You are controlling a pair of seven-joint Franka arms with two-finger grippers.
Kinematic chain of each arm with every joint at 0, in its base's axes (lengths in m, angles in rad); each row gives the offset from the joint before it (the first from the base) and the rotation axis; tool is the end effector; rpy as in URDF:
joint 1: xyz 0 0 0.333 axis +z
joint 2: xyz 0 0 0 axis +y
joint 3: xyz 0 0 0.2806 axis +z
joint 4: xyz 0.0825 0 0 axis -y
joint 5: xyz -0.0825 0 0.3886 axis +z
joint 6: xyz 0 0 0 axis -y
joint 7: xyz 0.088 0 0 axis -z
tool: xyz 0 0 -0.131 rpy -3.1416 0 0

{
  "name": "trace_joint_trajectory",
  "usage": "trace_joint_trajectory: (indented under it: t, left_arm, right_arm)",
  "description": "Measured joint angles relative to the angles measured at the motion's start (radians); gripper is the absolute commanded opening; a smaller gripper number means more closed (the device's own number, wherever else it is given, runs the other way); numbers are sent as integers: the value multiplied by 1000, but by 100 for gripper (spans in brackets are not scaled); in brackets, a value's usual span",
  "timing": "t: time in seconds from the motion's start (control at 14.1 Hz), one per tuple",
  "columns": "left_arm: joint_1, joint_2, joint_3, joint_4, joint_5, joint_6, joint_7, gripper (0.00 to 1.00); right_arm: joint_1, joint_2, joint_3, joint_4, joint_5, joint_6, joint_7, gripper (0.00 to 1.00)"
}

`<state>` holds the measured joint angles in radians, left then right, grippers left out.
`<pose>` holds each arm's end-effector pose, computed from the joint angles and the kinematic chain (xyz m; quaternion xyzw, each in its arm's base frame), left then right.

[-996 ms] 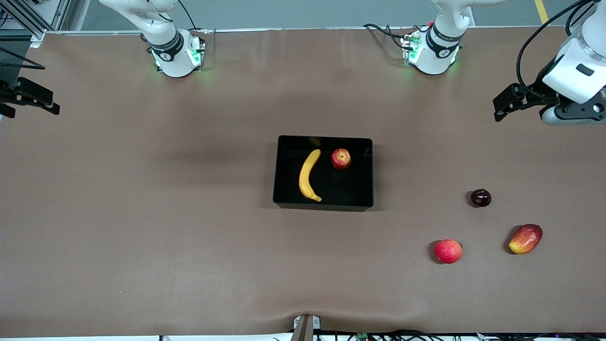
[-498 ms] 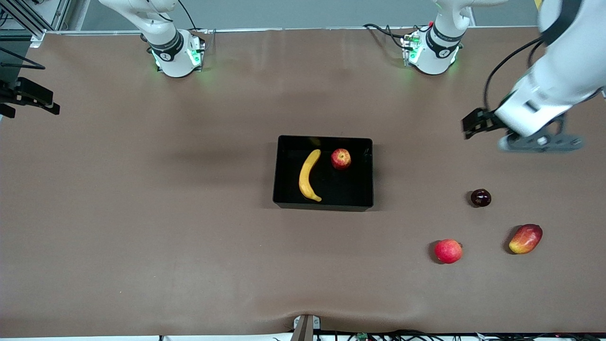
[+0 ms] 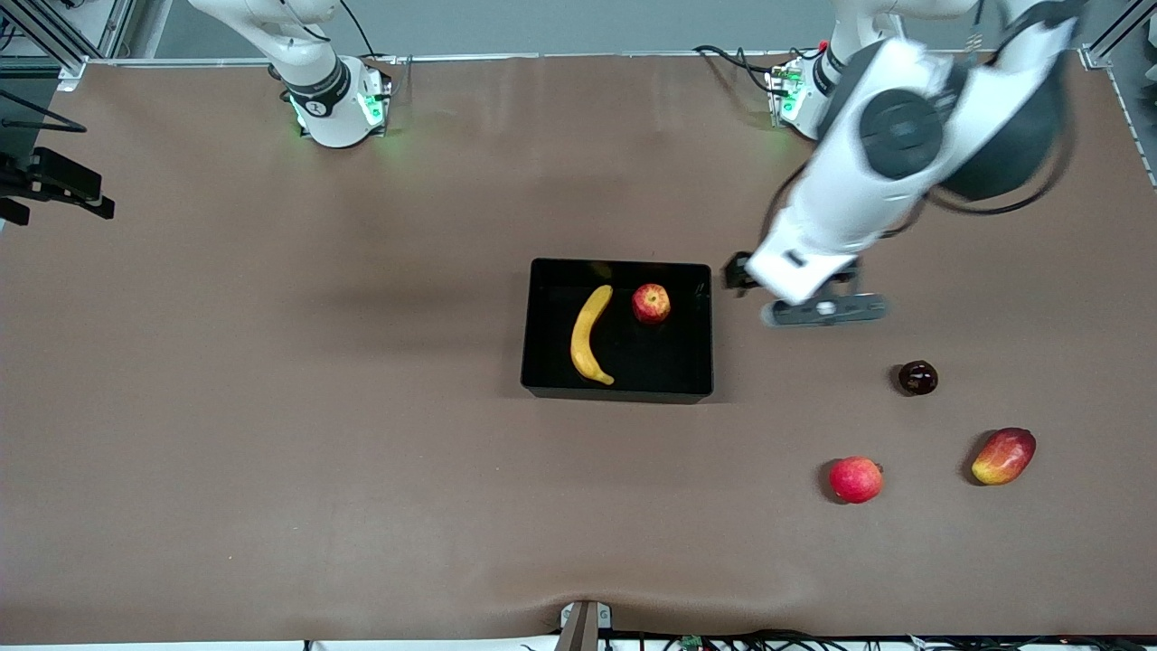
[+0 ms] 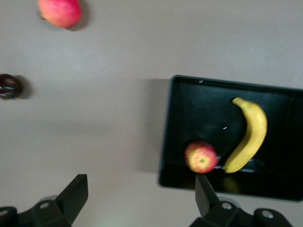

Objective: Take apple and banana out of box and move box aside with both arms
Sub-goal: 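Move the left gripper over the red apple in the black tray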

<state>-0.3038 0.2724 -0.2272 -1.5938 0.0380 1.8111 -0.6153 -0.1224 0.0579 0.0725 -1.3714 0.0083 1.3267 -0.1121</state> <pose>0.5511 -0.3072 0.4151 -0.9988 -0.0405 0.0267 0.0029 0.5451 -0.0272 0.6056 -0.9982 -0.0319 0.0505 0.0103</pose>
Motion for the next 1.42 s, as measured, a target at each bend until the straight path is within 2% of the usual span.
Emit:
trace_joint_trajectory:
  t: [0.28, 0.5, 0.93, 1.42]
  left_arm:
    - [-107, 126, 0, -19, 44, 130, -234, 100]
    - [-161, 187, 0, -84, 87, 257, -352, 100]
    - [-174, 208, 3, -257, 89, 473, -384, 100]
    - [-176, 277, 2, -276, 89, 516, -385, 100]
  right_arm:
    - [0, 0, 0, 0, 0, 0, 0, 100]
    - [0, 0, 0, 0, 0, 0, 0, 100]
    - [0, 0, 0, 0, 0, -1, 0, 100]
    - [0, 0, -1, 0, 0, -1, 0, 100]
